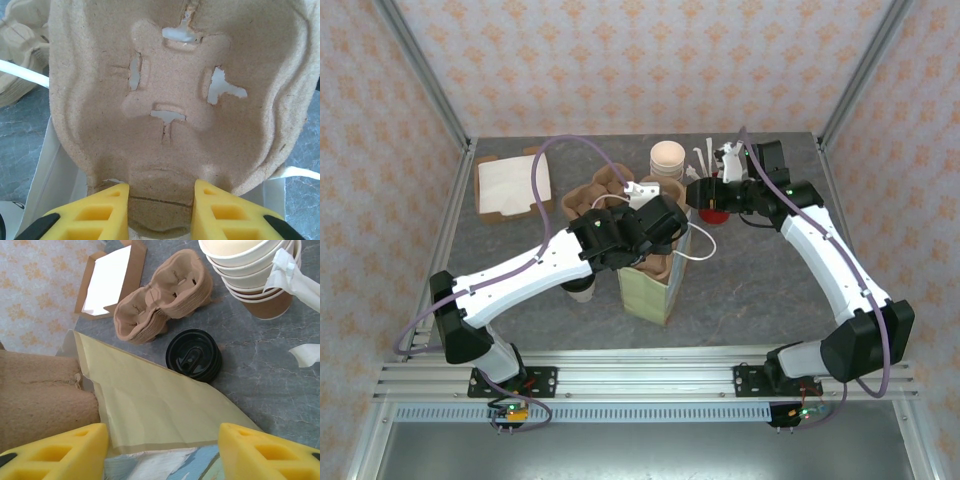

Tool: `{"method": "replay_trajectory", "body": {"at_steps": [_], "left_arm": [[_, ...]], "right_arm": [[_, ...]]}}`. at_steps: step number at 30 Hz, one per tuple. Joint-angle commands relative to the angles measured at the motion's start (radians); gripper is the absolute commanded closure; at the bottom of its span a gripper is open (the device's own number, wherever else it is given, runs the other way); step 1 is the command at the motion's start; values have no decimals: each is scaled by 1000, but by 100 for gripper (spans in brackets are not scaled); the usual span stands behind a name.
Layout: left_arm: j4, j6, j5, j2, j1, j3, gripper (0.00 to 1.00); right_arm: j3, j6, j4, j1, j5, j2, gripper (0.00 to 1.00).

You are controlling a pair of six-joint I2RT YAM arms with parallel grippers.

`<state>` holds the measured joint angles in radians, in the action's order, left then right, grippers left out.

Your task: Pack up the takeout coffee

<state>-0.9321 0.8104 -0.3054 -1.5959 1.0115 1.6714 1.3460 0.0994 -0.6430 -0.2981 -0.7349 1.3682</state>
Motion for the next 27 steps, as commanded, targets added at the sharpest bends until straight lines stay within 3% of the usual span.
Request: {"method": "replay_trajectory", "body": {"at_steps": [1, 13, 27], "left_arm": [[-41, -17, 14, 22, -10, -9, 71], [-48, -31, 12, 36, -12, -1, 71], [-106, -64, 52, 24, -13, 27, 71]], "right_arm": [[36, -25, -25, -3, -39, 6, 38], [39, -12, -54, -2, -14, -13, 33], [49, 73, -41, 2, 124, 29, 43]]}}
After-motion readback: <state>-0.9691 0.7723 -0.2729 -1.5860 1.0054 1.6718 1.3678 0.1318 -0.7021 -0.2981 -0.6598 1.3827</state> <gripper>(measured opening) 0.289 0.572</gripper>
